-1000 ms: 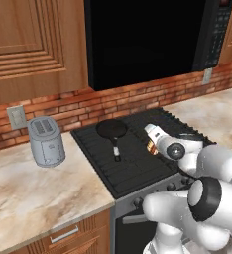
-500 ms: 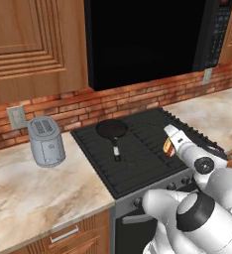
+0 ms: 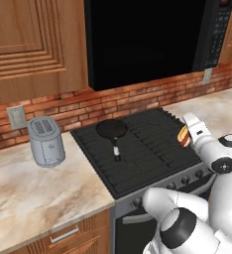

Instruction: Place the cold items (carrot and squash) from the fridge in one tupperware on the dining counter. Place the warm items (hot dog and kebab skewer) in the stove area in another tupperware.

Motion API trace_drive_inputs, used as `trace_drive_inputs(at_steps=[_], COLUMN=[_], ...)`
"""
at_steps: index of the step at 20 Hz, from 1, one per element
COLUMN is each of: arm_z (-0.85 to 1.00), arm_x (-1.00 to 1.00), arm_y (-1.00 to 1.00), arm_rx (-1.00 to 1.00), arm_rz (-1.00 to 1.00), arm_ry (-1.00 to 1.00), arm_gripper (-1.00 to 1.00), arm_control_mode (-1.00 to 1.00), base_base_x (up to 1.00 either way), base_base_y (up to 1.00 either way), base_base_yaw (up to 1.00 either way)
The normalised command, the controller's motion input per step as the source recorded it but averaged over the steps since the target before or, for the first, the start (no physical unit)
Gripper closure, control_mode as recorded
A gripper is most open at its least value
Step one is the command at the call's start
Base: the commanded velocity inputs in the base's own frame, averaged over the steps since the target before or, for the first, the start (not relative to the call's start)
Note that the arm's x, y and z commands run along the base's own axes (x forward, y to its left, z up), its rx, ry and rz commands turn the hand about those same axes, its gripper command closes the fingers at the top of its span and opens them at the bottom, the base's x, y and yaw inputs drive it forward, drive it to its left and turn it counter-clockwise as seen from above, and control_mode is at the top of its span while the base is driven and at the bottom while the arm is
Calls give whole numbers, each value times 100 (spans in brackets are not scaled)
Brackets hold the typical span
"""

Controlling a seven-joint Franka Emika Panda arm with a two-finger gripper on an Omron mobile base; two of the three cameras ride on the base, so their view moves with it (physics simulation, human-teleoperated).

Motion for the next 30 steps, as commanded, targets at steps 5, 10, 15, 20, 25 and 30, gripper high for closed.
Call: trace_drive_inputs(at_steps=[5,10,15,20,25,30], arm_z=[3,23,7,51,59,65], arm_x=[-3,-8,0,-3,-41,-75], arm_y=[-1,-4,-12,-27,-21,-17], arm_rx=[20,97,100,98,92,79], arm_rz=[-3,-1,0,7,13,5], arm_ry=[-6,-40,-48,-16,14,49], arm_gripper=[100,100,100,100,100,100], arm_control_mode=[-100,-100,-100,-100,-100,-100], base_base_x=[0,0,0,0,0,0], base_base_y=[0,0,0,0,0,0], base_base_yaw=[0,0,0,0,0,0])
